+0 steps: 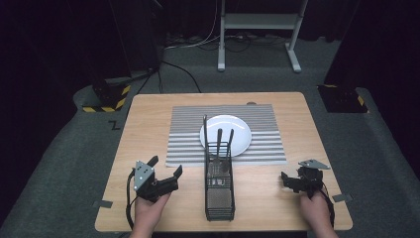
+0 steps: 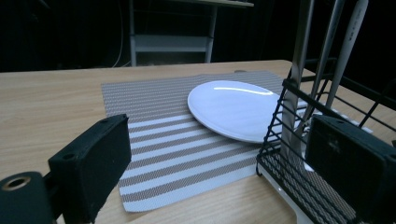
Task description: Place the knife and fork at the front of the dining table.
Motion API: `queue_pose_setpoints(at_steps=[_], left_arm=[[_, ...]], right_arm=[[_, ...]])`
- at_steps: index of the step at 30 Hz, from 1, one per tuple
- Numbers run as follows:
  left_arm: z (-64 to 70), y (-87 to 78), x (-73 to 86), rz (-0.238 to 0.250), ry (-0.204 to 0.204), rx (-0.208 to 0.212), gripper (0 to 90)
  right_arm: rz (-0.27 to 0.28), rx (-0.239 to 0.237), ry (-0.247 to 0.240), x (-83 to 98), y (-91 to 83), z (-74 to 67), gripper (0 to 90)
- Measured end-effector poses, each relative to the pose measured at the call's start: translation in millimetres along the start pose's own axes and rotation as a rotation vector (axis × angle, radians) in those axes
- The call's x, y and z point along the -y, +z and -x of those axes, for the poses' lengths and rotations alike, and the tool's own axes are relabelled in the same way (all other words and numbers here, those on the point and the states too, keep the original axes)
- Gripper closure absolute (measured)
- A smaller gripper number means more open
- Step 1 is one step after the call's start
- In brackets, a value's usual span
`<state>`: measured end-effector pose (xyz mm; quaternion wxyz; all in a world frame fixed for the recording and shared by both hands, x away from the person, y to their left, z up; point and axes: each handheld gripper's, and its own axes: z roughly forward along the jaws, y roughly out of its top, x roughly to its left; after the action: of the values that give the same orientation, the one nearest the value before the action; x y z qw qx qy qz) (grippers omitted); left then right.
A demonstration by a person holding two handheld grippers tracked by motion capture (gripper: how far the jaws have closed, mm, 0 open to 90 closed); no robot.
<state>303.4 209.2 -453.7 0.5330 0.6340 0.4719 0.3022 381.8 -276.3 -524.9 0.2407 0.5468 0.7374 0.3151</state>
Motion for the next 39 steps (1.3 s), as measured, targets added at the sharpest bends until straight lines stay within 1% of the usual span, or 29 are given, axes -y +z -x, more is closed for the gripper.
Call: queue_pose_setpoints(at_steps=[2,5,7,10,11,12,13,14,15,16,17,20,22,23,24,28,29,31,33,34,39], left_arm=[[2.1,1.4,-2.4,0.009,-0.022,0.016,7.2],[5.5,4.7,-5.4,0.015,-0.03,0.03,6.7],[9.5,8.0,-9.8,0.027,-0.004,0.028,6.7],[12.3,10.5,-12.9,0.033,0.006,0.031,6.7],[14.5,13.4,-16.1,0.037,0.012,0.04,6.6],[14.5,13.4,-16.1,0.037,0.012,0.04,6.6],[17.1,17.0,-19.3,0.036,0.026,0.044,6.6],[17.1,17.0,-19.3,0.036,0.026,0.044,6.7],[20.1,21.0,-22.2,0.036,0.039,0.045,6.8],[20.1,21.0,-22.2,0.036,0.039,0.045,6.8],[23.2,24.8,-24.3,0.038,0.046,0.054,7.1],[26.6,28.7,-25.8,0.036,0.052,0.056,7.8],[30.9,34.3,-28.3,0.035,0.066,0.058,8.2],[30.9,34.3,-28.3,0.035,0.066,0.058,8.6],[33.5,38.2,-30.5,0.033,0.07,0.058,8.9],[37.0,44.4,-33.6,0.03,0.074,0.058,12.4],[40.1,49.0,-35.3,0.02,0.083,0.062,14.9],[43.6,53.4,-36.8,0.009,0.097,0.064,15.2],[45.4,55.6,-37.2,0.007,0.102,0.065,16.3],[47.9,59.5,-37.6,0.005,0.114,0.068,17.7],[50.4,66.5,-39.4,0.003,0.112,0.079,27.7]], right_arm=[[0.0,0.0,0.0,0.0,0.0,0.0,9.9],[0.0,0.0,0.0,0.0,0.0,0.0,9.9],[0.0,0.0,0.0,0.0,0.0,0.0,9.9],[0.0,0.0,0.0,0.0,0.0,0.0,9.9],[0.0,0.0,0.0,0.0,0.0,0.0,9.9],[0.0,0.0,0.0,0.0,0.0,0.0,9.9],[0.0,0.0,0.0,0.0,0.0,0.0,9.9],[0.0,0.0,0.0,0.0,0.0,0.0,9.9],[0.0,0.0,0.0,0.0,0.0,0.0,9.9],[0.0,0.0,0.0,0.0,0.0,0.0,9.9],[0.0,0.0,0.0,0.0,0.0,0.0,9.9],[0.0,0.0,0.0,0.0,0.0,0.0,9.9],[0.0,0.0,0.0,0.0,0.0,0.0,9.9],[0.0,0.0,0.0,0.0,0.0,0.0,9.9],[0.0,0.0,0.0,0.0,0.0,0.0,9.9],[0.0,0.0,0.0,0.0,0.0,0.0,9.9],[0.0,0.0,0.0,0.0,0.0,0.0,9.9],[0.0,0.0,0.0,0.0,0.0,0.0,9.9],[0.0,-0.001,-0.001,0.1,-0.1,0.0,9.9],[-0.001,-0.002,-0.005,0.0,-0.2,0.0,9.9],[-0.001,-0.003,-0.006,0.1,-0.2,0.0,9.9]])
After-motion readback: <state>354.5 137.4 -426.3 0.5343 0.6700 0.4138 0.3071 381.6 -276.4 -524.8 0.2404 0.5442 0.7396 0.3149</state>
